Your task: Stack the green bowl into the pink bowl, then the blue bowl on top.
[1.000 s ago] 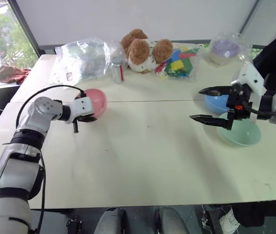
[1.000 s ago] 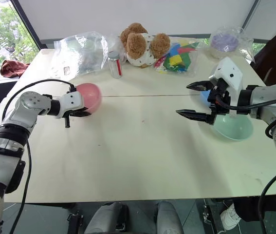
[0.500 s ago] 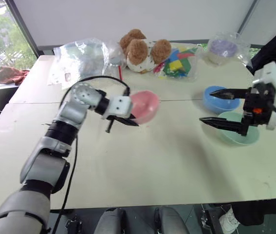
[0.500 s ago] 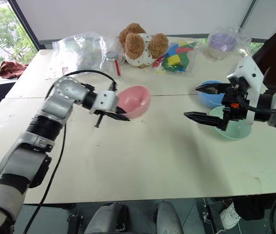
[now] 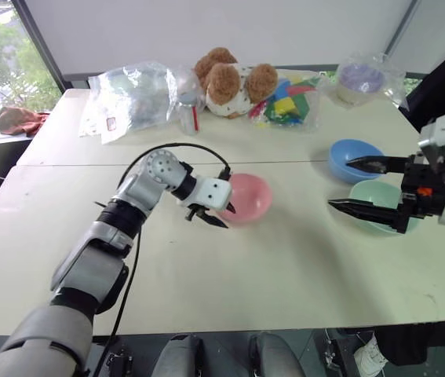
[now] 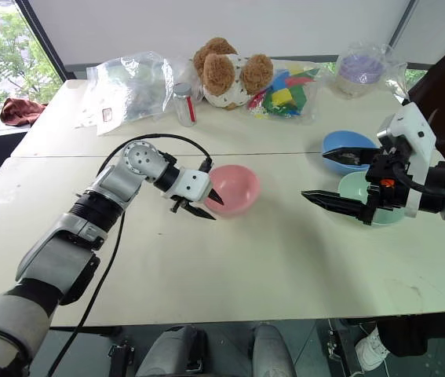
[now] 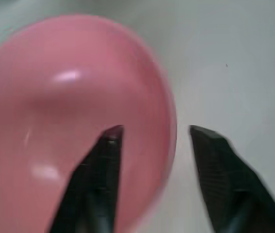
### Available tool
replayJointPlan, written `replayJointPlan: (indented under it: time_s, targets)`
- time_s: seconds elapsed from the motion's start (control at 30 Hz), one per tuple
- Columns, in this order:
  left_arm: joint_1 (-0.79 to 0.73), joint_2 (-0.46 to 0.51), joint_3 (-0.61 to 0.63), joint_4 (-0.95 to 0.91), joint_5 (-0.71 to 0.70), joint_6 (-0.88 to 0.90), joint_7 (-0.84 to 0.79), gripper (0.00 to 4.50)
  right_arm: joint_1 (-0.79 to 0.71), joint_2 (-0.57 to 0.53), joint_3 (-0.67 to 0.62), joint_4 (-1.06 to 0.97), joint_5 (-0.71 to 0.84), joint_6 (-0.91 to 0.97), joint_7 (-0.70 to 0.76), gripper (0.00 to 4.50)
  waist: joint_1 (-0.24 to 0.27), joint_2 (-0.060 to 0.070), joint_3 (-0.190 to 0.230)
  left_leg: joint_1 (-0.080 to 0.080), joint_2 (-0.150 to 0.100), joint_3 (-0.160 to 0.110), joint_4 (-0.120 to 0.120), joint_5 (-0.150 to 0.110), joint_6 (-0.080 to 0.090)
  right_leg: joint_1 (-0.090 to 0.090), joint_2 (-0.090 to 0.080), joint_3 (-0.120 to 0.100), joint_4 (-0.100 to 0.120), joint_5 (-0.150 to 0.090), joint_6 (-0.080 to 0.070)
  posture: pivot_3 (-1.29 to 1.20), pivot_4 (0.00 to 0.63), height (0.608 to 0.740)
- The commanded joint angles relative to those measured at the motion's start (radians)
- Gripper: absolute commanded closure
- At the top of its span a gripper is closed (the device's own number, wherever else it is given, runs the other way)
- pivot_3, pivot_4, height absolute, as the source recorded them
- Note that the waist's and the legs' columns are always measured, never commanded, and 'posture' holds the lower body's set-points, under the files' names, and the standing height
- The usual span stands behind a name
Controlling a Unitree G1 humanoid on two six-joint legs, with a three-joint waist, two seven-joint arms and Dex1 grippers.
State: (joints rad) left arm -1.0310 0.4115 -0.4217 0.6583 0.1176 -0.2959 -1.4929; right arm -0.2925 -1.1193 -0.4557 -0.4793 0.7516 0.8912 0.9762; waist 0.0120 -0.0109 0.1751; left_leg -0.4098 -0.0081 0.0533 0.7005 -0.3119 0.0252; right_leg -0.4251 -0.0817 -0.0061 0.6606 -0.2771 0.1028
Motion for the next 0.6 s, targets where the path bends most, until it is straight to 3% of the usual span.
replayJointPlan:
  time_s: [0.03,0.07,0.27,0.4,0.6]
  targets:
    - [-0.036,0.006,0.020,-0.024,-0.007,-0.027,0.019,0.43,0.002,-0.027,-0.037,-0.007,-0.001,-0.012,-0.004,0.00,0.001,0.000,0.000,0.000,0.000,0.000,0.000,0.000,0.000,0.000,0.000,0.000,0.000,0.000,0.000,0.00,0.150,0.740]
    - [-0.045,0.004,0.038,-0.034,-0.024,-0.012,0.026,0.04,0.008,-0.031,-0.033,-0.001,-0.007,-0.011,-0.004,0.00,0.002,0.000,0.000,0.000,0.000,0.000,0.000,0.000,0.000,0.000,0.000,0.000,0.000,0.000,0.000,0.00,0.150,0.740]
    - [-0.070,0.054,0.234,-0.217,-0.267,0.315,0.013,0.04,0.076,-0.051,-0.012,0.072,-0.107,-0.053,-0.019,0.00,-0.001,-0.001,0.000,-0.001,0.000,0.000,0.000,0.000,0.000,0.000,0.000,0.000,0.000,0.000,0.000,0.00,0.150,0.740]
    - [-0.024,0.221,0.401,-0.435,-0.554,0.724,-0.076,0.04,0.112,-0.081,0.058,0.148,-0.209,-0.077,-0.044,0.00,-0.021,0.000,0.000,0.000,0.001,-0.001,-0.001,0.000,-0.001,0.000,0.001,0.000,0.000,0.000,0.000,0.00,0.150,0.740]
    - [0.088,0.419,0.521,-0.522,-0.650,0.886,-0.054,0.04,0.106,-0.116,0.242,0.302,-0.400,-0.191,-0.059,0.00,-0.027,0.002,-0.001,0.002,0.001,-0.001,0.000,0.002,-0.003,0.001,0.002,0.001,0.002,0.000,0.000,0.00,0.150,0.740]
